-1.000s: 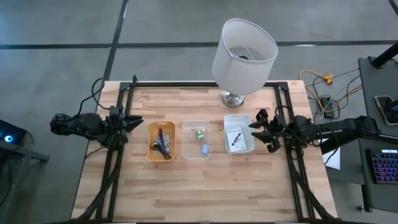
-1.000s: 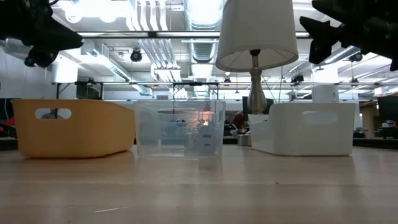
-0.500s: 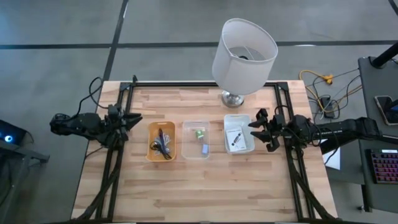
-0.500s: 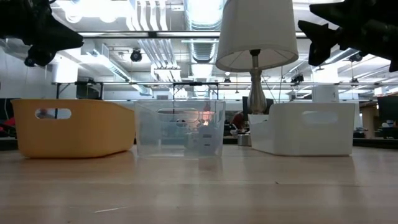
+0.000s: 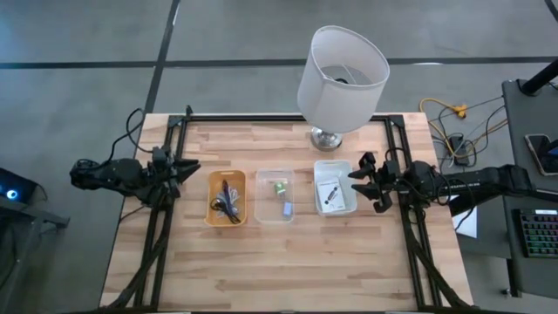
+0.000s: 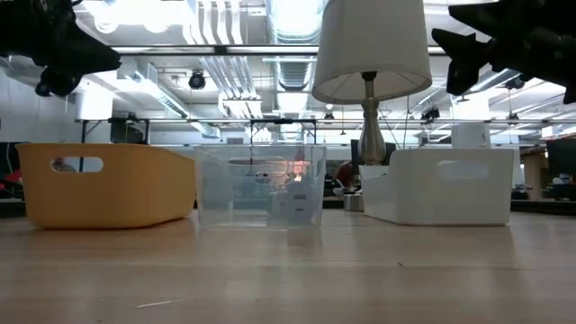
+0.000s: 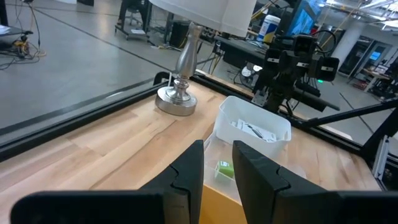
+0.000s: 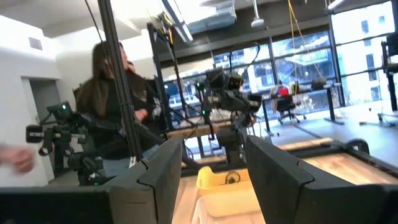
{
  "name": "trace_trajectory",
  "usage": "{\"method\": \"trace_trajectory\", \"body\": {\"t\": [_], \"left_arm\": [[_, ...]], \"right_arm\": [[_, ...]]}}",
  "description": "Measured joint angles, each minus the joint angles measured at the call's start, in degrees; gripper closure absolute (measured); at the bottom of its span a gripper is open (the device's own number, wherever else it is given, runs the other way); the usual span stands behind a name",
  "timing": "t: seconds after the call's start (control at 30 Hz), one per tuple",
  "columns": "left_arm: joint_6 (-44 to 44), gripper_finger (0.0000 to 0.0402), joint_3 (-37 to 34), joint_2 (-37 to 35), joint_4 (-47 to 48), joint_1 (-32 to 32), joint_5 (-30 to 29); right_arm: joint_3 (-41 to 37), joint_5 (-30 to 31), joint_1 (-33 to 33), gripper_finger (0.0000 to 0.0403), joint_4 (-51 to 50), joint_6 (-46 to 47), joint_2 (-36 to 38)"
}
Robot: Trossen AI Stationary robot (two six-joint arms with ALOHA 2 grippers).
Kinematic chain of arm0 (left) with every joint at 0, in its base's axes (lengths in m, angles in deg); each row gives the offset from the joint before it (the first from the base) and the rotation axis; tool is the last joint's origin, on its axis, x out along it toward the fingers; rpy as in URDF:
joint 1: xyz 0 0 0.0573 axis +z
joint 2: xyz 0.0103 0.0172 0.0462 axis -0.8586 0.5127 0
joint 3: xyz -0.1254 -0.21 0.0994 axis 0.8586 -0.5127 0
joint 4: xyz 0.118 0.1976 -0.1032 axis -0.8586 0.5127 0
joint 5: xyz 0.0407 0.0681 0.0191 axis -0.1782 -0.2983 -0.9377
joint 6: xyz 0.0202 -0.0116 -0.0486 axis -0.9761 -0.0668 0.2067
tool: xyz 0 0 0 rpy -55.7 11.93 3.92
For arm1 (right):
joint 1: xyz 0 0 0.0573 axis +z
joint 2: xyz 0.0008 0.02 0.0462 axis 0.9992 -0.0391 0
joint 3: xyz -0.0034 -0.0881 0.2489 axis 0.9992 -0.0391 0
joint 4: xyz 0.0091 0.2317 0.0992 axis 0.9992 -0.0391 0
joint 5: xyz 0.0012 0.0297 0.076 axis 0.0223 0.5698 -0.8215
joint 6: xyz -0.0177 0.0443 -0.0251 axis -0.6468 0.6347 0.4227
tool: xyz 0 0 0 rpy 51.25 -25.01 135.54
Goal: Pick and place items into bin
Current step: Return to Home Position
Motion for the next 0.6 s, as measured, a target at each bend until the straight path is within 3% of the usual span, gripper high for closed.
{"method": "trace_trajectory", "body": {"t": [0.3, 0.6], "left_arm": [[0.0, 0.0332, -0.07, -0.02, -0.02, 0.0, 0.02], [0.0, 0.0332, -0.11, -0.02, -0.02, 0.0, 0.0]], "right_arm": [[0.02, 0.0, 0.0, 0.0239, -0.37, -0.03, 7.65], [0.07, 0.0, -0.02, 0.0239, -1.71, 0.0, 22.52]]}}
